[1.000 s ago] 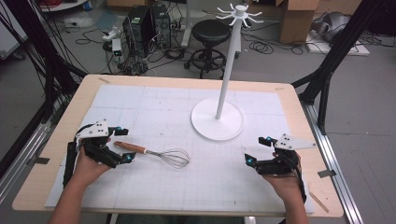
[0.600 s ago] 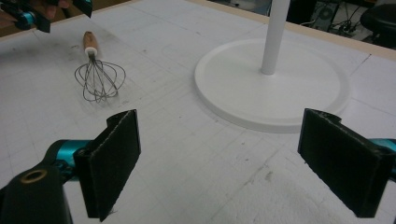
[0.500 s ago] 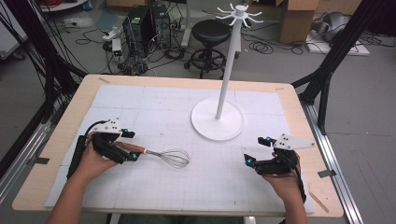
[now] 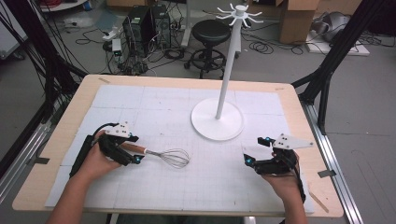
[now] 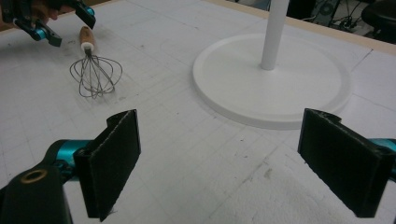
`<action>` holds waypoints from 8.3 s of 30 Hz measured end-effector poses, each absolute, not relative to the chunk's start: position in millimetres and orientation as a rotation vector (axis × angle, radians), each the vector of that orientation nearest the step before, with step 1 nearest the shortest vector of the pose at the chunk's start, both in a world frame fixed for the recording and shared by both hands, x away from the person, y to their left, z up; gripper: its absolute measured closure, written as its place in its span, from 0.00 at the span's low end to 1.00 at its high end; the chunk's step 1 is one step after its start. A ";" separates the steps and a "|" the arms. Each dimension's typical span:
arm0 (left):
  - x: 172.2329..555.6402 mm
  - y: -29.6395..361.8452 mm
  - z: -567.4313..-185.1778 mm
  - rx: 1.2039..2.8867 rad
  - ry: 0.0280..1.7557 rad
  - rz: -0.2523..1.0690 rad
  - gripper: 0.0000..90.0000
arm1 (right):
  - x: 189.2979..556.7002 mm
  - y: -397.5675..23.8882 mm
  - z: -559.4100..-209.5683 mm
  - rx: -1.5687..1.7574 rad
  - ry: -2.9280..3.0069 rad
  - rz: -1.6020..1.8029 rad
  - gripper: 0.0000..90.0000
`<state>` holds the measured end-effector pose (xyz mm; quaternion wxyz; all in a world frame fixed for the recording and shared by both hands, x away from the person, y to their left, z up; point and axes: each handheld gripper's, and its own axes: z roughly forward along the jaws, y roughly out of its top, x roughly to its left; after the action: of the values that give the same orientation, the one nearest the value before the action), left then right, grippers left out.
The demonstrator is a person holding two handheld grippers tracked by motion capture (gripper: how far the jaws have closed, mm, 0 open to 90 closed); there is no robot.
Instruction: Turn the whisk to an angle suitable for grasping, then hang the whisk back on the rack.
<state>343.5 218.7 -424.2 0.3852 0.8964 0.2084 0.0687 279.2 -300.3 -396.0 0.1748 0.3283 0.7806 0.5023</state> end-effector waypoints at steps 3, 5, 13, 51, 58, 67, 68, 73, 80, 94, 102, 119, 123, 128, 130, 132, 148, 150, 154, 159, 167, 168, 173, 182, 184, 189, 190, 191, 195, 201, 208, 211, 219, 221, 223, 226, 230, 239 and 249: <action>346.4 213.6 -424.6 2.364 0.509 0.179 0.24 | 278.9 -300.5 -396.2 0.939 2.216 1.418 0.13; 348.2 211.2 -424.9 2.402 0.507 0.201 0.25 | 278.2 -300.2 -396.4 0.943 2.218 1.419 0.13; 355.2 212.1 -428.6 2.430 0.540 0.218 0.32 | 279.4 -300.9 -397.3 0.946 2.220 1.415 0.13; 337.9 198.1 -427.0 2.484 0.355 0.085 0.77 | 278.1 -306.4 -396.3 0.965 2.203 1.422 0.13; 337.0 196.2 -427.2 2.480 0.341 0.077 0.78 | 276.9 -308.7 -396.0 0.970 2.192 1.419 0.13; 334.7 186.6 -427.7 2.474 0.312 0.084 0.78 | 277.5 -307.8 -395.3 0.962 2.192 1.423 0.13; 334.4 183.7 -427.7 2.472 0.312 0.073 0.78 | 277.1 -308.3 -395.0 0.965 2.193 1.423 0.13; 332.6 162.7 -428.0 2.471 0.268 0.047 0.78 | 276.4 -309.0 -394.8 0.967 2.188 1.425 0.13; 332.1 125.1 -426.7 2.498 0.183 0.040 0.78 | 276.8 -309.4 -393.2 0.960 2.184 1.432 0.13; 330.9 56.5 -426.6 2.503 0.054 -0.005 0.78 | 273.6 -314.8 -388.4 0.956 2.161 1.442 0.13; 330.6 26.3 -426.0 2.511 0.012 -0.024 0.78 | 272.4 -318.1 -387.2 0.961 2.148 1.456 0.13; 333.4 24.6 -417.9 2.446 0.041 -0.040 0.59 | 272.4 -316.5 -386.2 0.949 2.146 1.459 0.13; 335.7 48.7 -408.5 2.332 0.100 -0.065 0.50 | 271.9 -316.5 -385.8 0.950 2.146 1.461 0.13; 334.9 84.0 -402.7 2.238 0.164 -0.044 0.42 | 273.2 -315.2 -388.1 0.949 2.155 1.457 0.13; 333.5 97.4 -400.9 2.218 0.189 -0.021 0.38 | 273.0 -314.5 -388.6 0.952 2.161 1.452 0.13; 331.7 110.1 -400.5 2.175 0.212 -0.009 0.35 | 271.7 -315.0 -388.7 0.949 2.162 1.450 0.13; 324.1 167.1 -393.6 2.001 0.361 0.124 0.13 | 271.7 -316.6 -389.7 0.959 2.155 1.444 0.13; 323.7 173.5 -391.5 1.986 0.371 0.142 0.11 | 271.9 -315.8 -389.9 0.964 2.158 1.443 0.13; 325.3 189.3 -388.8 1.939 0.411 0.161 0.07 | 272.1 -315.9 -389.4 0.957 2.154 1.443 0.13; 327.5 199.7 -389.3 1.923 0.450 0.175 0.02 | 272.7 -316.8 -389.4 0.976 2.149 1.441 0.13; 325.8 203.5 -388.1 1.929 0.448 0.192 0.02 | 273.8 -314.9 -390.5 0.974 2.163 1.430 0.13; 325.2 203.9 -387.8 1.932 0.449 0.197 0.02 | 274.2 -314.6 -390.7 0.974 2.164 1.428 0.13; 323.2 204.9 -386.2 1.943 0.446 0.204 0.02 | 273.9 -314.0 -390.0 0.975 2.163 1.432 0.13; 324.3 205.0 -386.8 1.942 0.452 0.209 0.02 | 273.7 -312.2 -389.6 0.956 2.176 1.426 0.13; 324.3 206.5 -386.0 1.921 0.458 0.208 0.02 | 272.6 -310.6 -388.4 0.951 2.182 1.423 0.13; 321.5 208.5 -385.9 1.951 0.462 0.223 0.02 | 270.6 -305.3 -385.0 0.922 2.189 1.434 0.13; 320.9 209.3 -385.8 1.958 0.462 0.227 0.02 | 271.3 -303.2 -384.9 0.919 2.198 1.431 0.13; 320.0 210.3 -385.8 1.961 0.467 0.234 0.02 | 272.3 -301.1 -384.8 0.915 2.202 1.428 0.13; 320.0 218.7 -385.8 1.949 0.481 0.240 0.02 | 274.5 -292.3 -383.4 0.889 2.224 1.423 0.13; 322.4 226.2 -387.1 1.934 0.496 0.231 0.02 | 276.3 -281.3 -379.6 0.864 2.258 1.416 0.13; 321.3 225.7 -386.5 1.935 0.491 0.237 0.02 | 280.8 -265.2 -375.1 0.834 2.326 1.384 0.13; 320.7 224.1 -386.5 1.937 0.488 0.230 0.02 | 283.0 -257.1 -369.5 0.807 2.353 1.367 0.13; 319.5 223.7 -385.2 1.927 0.477 0.229 0.02 | 294.6 -224.2 -368.5 0.734 2.471 1.304 0.13; 319.1 223.3 -384.9 1.930 0.474 0.230 0.02 | 296.9 -215.4 -369.4 0.707 2.499 1.290 0.13; 319.2 223.3 -384.8 1.930 0.474 0.233 0.02 | 298.4 -207.0 -370.3 0.696 2.532 1.263 0.13; 319.3 223.5 -384.8 1.928 0.475 0.235 0.02 | 300.2 -196.3 -372.2 0.675 2.587 1.223 0.14; 319.6 223.3 -384.7 1.920 0.478 0.234 0.02 | 303.3 -187.8 -375.0 0.642 2.631 1.178 0.16; 318.8 218.7 -385.7 1.945 0.475 0.244 0.02 | 306.4 -177.0 -381.7 0.612 2.692 1.089 0.18; 319.4 215.4 -387.1 1.971 0.473 0.256 0.02 | 306.0 -167.3 -386.9 0.551 2.755 1.027 0.26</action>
<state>319.4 215.4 -387.1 0.5222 0.8228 0.1973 0.1068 306.0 -167.3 -386.9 0.0749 0.1836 0.9185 0.3422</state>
